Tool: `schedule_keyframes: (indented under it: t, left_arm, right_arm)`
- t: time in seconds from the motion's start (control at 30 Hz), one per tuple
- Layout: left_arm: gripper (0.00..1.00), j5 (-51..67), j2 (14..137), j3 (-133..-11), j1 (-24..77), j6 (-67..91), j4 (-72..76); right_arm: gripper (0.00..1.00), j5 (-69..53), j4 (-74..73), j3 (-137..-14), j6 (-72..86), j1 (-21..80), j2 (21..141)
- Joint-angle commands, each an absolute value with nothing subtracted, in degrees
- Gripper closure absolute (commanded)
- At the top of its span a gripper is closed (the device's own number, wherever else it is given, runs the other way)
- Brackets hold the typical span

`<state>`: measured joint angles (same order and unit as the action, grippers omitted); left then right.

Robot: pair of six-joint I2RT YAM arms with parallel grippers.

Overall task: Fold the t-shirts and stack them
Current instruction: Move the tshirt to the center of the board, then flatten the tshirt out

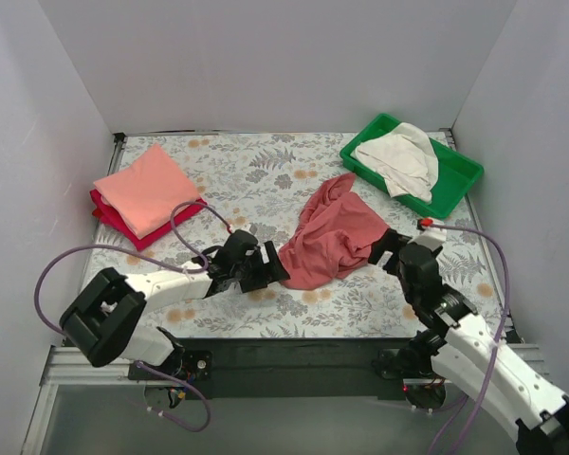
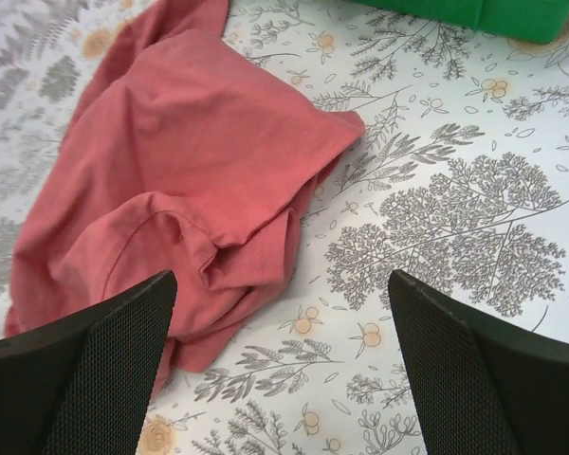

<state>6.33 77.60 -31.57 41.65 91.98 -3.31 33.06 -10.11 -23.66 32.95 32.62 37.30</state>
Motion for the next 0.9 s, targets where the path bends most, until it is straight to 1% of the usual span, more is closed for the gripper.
schedule_keyframes:
  t: [0.0,0.13,0.17,0.2,0.27,0.3,0.4,0.47,0.6,0.63,0.67,0.7,0.73,0.77,0.87]
  left_arm:
    - [0.28,2.9,84.27,-36.11,42.89,90.97,-2.29]
    - [0.4,2.73,91.04,-40.24,44.21,90.35,-2.02]
    - [0.5,2.9,92.97,-40.86,44.47,90.35,-2.11]
    - [0.57,3.42,93.95,-41.39,44.73,90.53,-2.28]
    - [0.79,4.48,95.09,-42.45,45.0,91.05,-2.55]
    - [1.0,4.66,95.53,-42.63,45.09,91.23,-2.64]
    - [1.0,2.56,93.36,-42.1,45.09,92.19,-3.34]
    - [1.0,0.71,90.98,-41.22,45.09,93.69,-6.4]
    - [1.0,-11.93,82.81,-39.82,45.09,98.6,-16.85]
    - [1.0,-14.48,79.49,-39.55,45.0,99.74,-21.92]
    - [1.0,-19.2,77.45,-39.12,44.91,100.71,-24.23]
    - [1.0,-20.73,75.78,-38.24,44.83,102.46,-26.17]
    - [1.0,-22.05,74.28,-37.8,44.65,102.92,-28.02]
    - [1.0,-22.5,71.66,-37.62,44.56,103.44,-31.87]
    - [1.0,-22.33,67.87,-36.65,44.47,105.29,-36.98]
  right_arm:
    - [0.02,31.73,-9.67,-20.66,37.44,32.61,26.38]
    - [0.02,30.76,-11.59,-18.72,38.14,32.52,21.63]
    - [0.02,30.94,-12.12,-18.63,38.14,32.52,21.27]
    - [0.02,31.02,-12.39,-18.72,38.14,32.52,21.36]
    - [0.02,31.46,-13.44,-18.81,38.06,32.52,22.06]
    - [0.02,31.64,-13.71,-18.9,38.06,32.52,22.41]
    - [0.02,31.9,-14.5,-19.25,37.53,32.52,24.08]
    - [0.02,31.55,-14.94,-19.68,37.27,32.43,26.01]
    - [0.02,30.41,-15.47,-21.27,37.53,32.52,30.05]
    - [0.02,29.71,-15.47,-21.44,37.79,32.52,30.75]
    - [0.02,29.1,-15.38,-21.62,37.88,32.43,32.15]
    - [0.02,28.48,-15.12,-21.97,38.14,32.52,32.86]
    - [0.02,27.43,-14.68,-22.41,37.97,32.43,33.48]
    - [0.02,24.12,-14.24,-22.67,37.45,32.52,34.7]
    - [0.02,16.91,-11.87,-23.99,36.48,32.43,37.43]
